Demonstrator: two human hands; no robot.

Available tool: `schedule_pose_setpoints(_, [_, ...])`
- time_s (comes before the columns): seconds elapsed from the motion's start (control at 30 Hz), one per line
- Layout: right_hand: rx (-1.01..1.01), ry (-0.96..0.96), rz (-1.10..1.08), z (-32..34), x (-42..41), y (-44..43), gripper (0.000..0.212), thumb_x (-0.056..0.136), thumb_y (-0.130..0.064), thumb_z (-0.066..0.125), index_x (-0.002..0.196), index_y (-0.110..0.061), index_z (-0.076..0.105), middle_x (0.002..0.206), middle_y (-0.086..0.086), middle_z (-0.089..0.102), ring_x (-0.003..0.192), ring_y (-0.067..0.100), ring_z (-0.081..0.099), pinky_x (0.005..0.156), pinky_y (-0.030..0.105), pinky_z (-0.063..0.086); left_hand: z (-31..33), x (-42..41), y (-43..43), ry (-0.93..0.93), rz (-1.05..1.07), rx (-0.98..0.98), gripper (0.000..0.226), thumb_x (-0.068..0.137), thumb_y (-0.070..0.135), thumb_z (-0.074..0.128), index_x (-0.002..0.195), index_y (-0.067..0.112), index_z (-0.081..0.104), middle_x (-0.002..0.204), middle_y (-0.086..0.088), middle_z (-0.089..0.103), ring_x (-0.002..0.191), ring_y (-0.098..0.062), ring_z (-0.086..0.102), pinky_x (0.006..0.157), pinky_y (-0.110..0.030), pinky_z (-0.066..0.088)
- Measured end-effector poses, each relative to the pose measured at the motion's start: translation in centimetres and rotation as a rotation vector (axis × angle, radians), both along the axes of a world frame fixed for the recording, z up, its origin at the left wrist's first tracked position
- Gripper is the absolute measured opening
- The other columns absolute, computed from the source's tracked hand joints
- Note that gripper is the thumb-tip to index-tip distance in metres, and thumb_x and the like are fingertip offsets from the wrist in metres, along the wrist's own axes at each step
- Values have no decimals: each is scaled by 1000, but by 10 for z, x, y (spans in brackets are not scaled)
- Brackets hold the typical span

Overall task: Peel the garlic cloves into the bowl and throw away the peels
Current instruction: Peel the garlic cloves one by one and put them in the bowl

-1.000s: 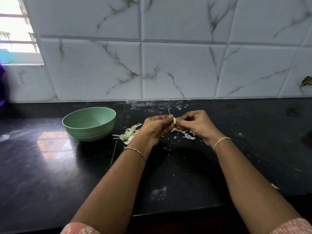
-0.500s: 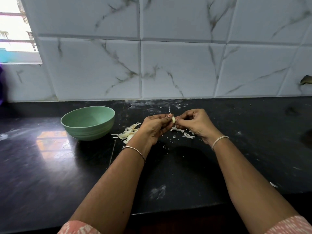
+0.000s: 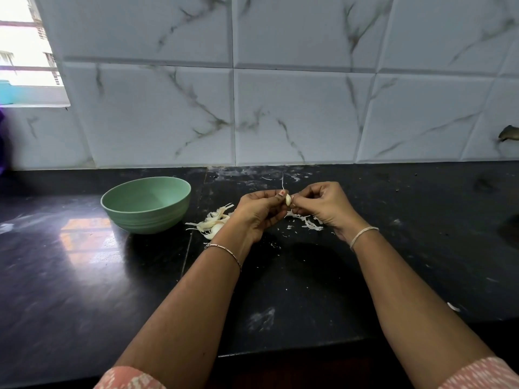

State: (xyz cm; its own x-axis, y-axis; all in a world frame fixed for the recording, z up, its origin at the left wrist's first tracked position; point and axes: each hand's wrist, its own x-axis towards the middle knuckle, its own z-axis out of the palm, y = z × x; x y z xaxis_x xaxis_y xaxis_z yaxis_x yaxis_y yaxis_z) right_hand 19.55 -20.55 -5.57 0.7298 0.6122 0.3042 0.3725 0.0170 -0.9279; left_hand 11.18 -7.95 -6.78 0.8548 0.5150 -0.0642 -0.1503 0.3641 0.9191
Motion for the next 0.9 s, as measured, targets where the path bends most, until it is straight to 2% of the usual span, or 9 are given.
schedule_pose_setpoints(0.1, [57, 61, -16, 0, 1, 0, 4, 80, -2, 76, 79, -1, 72, 73, 11, 72, 62, 16, 67, 66, 25, 58, 1, 1, -4, -28, -5, 63, 4, 90, 4, 65, 90, 5, 68, 70, -5, 71, 65, -12, 68, 59, -21, 57])
schedule_pose_setpoints(0.23, [135, 162, -5, 0, 2, 1, 7, 80, 1, 75, 84, 0, 70, 79, 14, 72, 68, 18, 70, 71, 27, 59, 0, 2, -6, -83, -31, 207, 18, 85, -5, 66, 100, 5, 70, 89, -14, 69, 84, -23, 66, 79, -28, 57])
schedule_pose_setpoints(0.3, [152, 185, 14, 1, 1, 1, 7, 81, 2, 73, 86, -1, 68, 79, 12, 72, 70, 16, 71, 72, 25, 60, 0, 2, -6, -88, 22, 313, 24, 81, -8, 69, 103, 2, 70, 91, -16, 70, 87, -26, 66, 84, -31, 56])
schedule_pose_setpoints(0.4, [164, 200, 32, 2, -2, 2, 6, 85, -3, 71, 88, 0, 67, 79, 12, 73, 69, 15, 72, 62, 19, 57, 0, 4, -6, -77, 160, 489, 21, 76, -4, 76, 92, 10, 75, 88, -12, 73, 88, -29, 70, 88, -37, 57])
schedule_pose_setpoints(0.5, [140, 143, 10, 1, -1, 3, 9, 87, -6, 70, 89, 2, 66, 81, 15, 72, 68, 15, 72, 60, 18, 55, 2, 5, -7, 33, 302, 766, 16, 77, 5, 79, 87, 17, 76, 85, -2, 74, 79, -13, 69, 75, -20, 56])
schedule_pose_setpoints(0.57, [145, 118, -1, -1, 1, 4, 8, 88, -2, 67, 92, 5, 65, 81, 14, 71, 67, 13, 72, 61, 19, 56, 3, 6, -8, 43, 344, 859, 19, 77, 4, 78, 91, 17, 77, 85, 2, 74, 71, -1, 65, 66, -10, 50])
schedule_pose_setpoints(0.73, [165, 14, -107, -2, 6, 5, 9, 86, 2, 68, 93, 8, 66, 77, 14, 70, 62, 12, 69, 63, 23, 58, 2, 3, -8, 27, 208, 827, 39, 67, 16, 88, 102, 16, 72, 75, 11, 65, 61, 9, 59, 64, -5, 47])
schedule_pose_setpoints(0.83, [163, -20, -143, -3, 7, 7, 6, 83, 4, 71, 86, 0, 67, 76, 13, 69, 61, 9, 68, 61, 20, 56, 1, 6, -8, 6, 212, 749, 22, 75, 15, 83, 94, 14, 72, 76, 1, 67, 65, -7, 61, 73, -25, 56])
schedule_pose_setpoints(0.9, [169, 3, -117, -4, 6, 8, 4, 86, 6, 67, 88, 2, 66, 75, 11, 68, 59, 7, 68, 59, 17, 54, 0, 7, -6, -8, 219, 678, 14, 79, 9, 79, 91, 12, 72, 77, -6, 70, 67, -14, 63, 81, -39, 59])
